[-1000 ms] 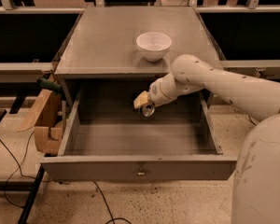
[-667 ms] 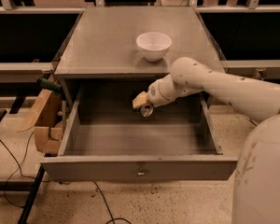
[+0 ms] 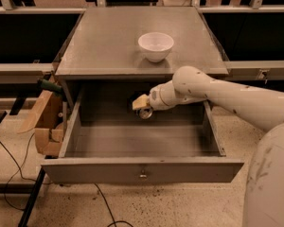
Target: Place pepsi can into top drawer
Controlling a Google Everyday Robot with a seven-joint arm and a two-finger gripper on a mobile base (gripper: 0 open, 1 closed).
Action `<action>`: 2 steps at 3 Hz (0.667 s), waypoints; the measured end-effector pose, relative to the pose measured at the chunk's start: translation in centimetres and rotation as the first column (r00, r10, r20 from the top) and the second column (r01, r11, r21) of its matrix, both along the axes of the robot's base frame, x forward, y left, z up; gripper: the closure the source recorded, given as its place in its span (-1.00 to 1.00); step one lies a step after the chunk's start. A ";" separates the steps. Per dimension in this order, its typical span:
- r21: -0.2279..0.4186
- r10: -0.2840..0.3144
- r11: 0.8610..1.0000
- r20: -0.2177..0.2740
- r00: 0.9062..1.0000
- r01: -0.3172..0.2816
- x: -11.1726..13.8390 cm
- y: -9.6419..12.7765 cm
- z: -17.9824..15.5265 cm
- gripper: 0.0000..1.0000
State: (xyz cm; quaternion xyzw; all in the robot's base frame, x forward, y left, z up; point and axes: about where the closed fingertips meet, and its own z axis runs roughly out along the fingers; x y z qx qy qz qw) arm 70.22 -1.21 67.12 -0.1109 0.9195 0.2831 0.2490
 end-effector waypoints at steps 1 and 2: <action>0.068 -0.012 0.998 0.013 1.000 0.011 0.4 0.7 -0.3 -0.62; 0.115 -0.013 0.993 0.022 1.000 0.010 0.6 1.2 -0.3 -0.99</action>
Offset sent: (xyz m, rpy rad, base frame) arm 0.0089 0.0131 -0.0007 0.1776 -0.0404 -0.0183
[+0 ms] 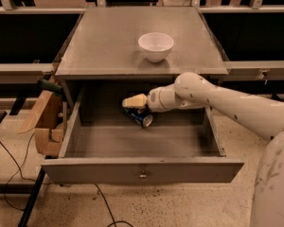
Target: Place pepsi can into top drawer
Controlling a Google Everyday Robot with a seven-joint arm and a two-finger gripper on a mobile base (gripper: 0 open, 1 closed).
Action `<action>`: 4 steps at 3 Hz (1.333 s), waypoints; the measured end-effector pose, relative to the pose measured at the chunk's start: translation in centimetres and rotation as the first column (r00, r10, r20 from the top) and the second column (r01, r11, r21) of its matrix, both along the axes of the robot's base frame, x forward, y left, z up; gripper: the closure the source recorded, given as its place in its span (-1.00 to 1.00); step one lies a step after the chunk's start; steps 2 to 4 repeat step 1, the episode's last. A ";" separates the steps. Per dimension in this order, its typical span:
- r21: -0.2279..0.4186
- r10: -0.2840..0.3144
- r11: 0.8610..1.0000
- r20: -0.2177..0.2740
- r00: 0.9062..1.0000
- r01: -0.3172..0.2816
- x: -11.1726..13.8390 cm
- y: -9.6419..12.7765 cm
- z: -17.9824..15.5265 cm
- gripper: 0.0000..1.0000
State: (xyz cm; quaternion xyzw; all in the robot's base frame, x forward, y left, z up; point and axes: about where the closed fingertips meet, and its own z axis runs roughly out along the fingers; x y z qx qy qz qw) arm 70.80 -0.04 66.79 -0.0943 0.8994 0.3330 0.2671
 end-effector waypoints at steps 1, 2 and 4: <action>0.008 0.000 1.000 0.001 1.000 0.000 0.0 0.1 0.0 -1.00; 0.008 0.000 1.000 0.001 1.000 0.000 0.0 0.1 0.0 -1.00; 0.008 0.000 1.000 0.001 1.000 0.000 0.0 0.1 0.0 -1.00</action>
Offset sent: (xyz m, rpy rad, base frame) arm 0.0000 0.0000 0.0000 0.0000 0.0000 0.0000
